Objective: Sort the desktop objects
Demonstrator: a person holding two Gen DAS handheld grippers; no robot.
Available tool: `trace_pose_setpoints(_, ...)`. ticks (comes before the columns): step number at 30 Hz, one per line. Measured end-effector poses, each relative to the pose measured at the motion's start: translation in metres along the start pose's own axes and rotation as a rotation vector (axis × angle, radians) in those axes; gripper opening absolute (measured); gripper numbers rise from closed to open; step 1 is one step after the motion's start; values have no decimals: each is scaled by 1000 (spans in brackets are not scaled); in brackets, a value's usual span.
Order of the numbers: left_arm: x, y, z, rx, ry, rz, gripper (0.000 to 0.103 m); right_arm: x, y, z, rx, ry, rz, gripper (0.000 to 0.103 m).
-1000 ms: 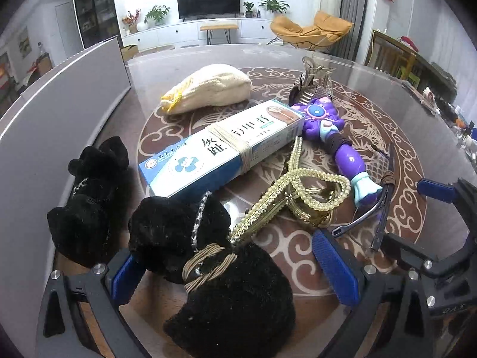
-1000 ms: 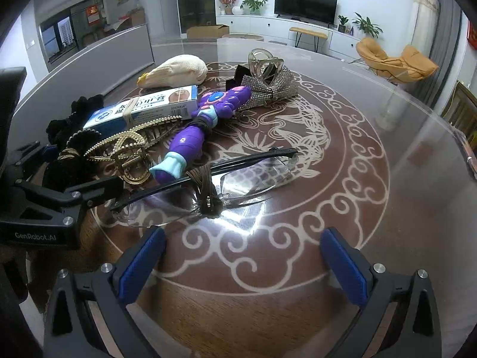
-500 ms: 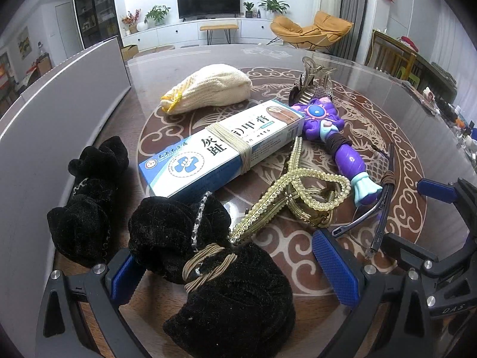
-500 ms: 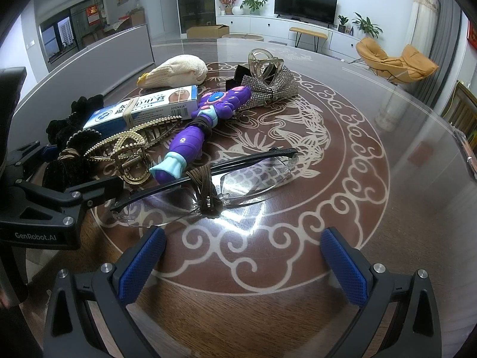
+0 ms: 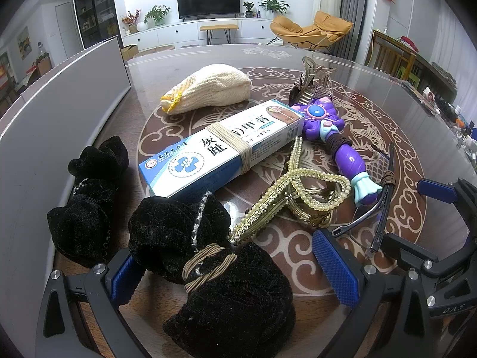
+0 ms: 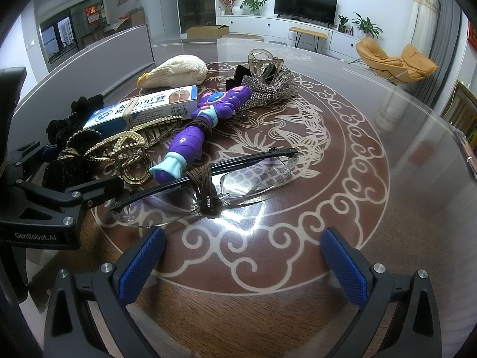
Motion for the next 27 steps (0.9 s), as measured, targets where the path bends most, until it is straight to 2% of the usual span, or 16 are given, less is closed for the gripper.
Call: trace_pose_setpoints(27, 0, -1, -1, 0, -1, 0, 103, 0, 0, 0, 0, 0, -1, 103)
Point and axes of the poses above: each gripper's, at about its wrist camera, not at the fingertips, and y roughly the way its jaws point, x to its right, z to its top, the point moved 9 cm from there along y, roughly the way its jaws point, and after that the axes turned 6 degrees about -x, right-handed, at the moved point
